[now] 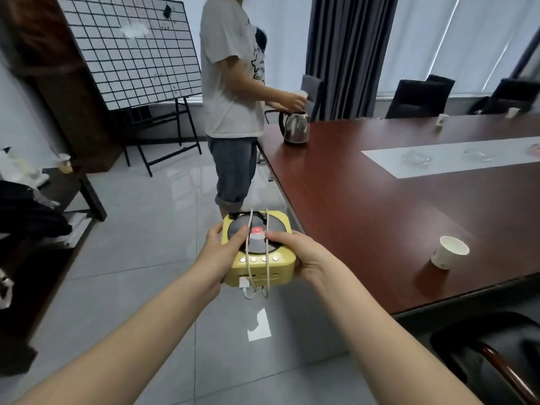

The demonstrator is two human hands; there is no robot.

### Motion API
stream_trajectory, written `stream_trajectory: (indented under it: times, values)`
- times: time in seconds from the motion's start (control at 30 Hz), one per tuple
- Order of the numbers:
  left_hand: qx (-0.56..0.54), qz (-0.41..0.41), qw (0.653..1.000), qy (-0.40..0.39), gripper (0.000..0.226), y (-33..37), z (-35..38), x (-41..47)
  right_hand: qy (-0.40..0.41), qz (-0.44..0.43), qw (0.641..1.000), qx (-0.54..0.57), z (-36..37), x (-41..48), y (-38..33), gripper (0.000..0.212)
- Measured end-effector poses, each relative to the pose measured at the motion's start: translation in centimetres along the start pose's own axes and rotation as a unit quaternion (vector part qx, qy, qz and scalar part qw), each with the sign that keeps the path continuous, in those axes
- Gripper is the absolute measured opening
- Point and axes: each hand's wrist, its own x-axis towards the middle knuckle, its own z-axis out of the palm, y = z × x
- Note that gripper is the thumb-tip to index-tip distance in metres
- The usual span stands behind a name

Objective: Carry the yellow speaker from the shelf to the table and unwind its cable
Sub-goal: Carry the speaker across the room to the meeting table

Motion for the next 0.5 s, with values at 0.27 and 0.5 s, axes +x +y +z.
stream_trajectory:
  times: [0.27, 0.5]
  values:
    - [0.019, 0.005, 0.998, -0.054, 0.060, 4.0, 1.2, 9.8, 0.058, -0.040, 0.997, 0.022, 0.0, 7.5, -4.4, 0.045]
    - [0.017, 0.025, 0.993, -0.115, 0.059, 6.3, 1.6, 17.3, 0.116, -0.066, 0.990, 0.035, 0.5, 12.7, -7.0, 0.043]
